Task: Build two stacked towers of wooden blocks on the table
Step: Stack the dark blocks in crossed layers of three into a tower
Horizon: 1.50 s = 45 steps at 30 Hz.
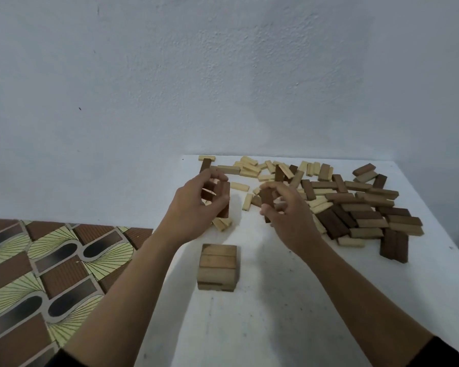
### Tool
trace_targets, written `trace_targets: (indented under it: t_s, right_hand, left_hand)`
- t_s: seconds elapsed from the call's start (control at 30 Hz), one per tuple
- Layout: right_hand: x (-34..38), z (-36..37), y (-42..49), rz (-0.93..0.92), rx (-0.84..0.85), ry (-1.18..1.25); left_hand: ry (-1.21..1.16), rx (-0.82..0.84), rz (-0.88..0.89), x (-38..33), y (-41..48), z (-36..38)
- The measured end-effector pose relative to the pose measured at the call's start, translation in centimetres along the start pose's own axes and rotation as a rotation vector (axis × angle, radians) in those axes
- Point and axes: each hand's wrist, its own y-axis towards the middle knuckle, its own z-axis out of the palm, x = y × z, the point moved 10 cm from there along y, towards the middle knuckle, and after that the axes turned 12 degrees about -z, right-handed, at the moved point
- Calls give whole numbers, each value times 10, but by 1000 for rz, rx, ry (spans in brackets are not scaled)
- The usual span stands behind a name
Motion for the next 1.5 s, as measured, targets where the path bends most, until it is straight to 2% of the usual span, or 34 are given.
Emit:
trace_targets:
  t_s: [0.27,0.47,0.73,1.0,1.17,1.37,1.5]
  right_hand:
    - [3,-34,-71,114,-9,149]
    - [-6,-48,-112,126,39,92]
    - [-30,-48,-144,151,109,-44]
    - [-35,-44,-140,83,149,-182]
    - [-43,-43,-137,31,190,-287]
    - [-33,-51,-116,-8,74,-296]
    - [-17,-50,-88,-119,57,-285]
  left_hand:
    - [30,52,51,-25,-74,46]
    - [202,75,133,-29,-107,94]
    - [249,86,87,12,-122,148]
    - [296,5,49,34,-118,156]
    - [292,7,107,24,-124,153]
    - [257,-17,208,-13,-125,127]
    - [395,-98,273,-40,-112,101]
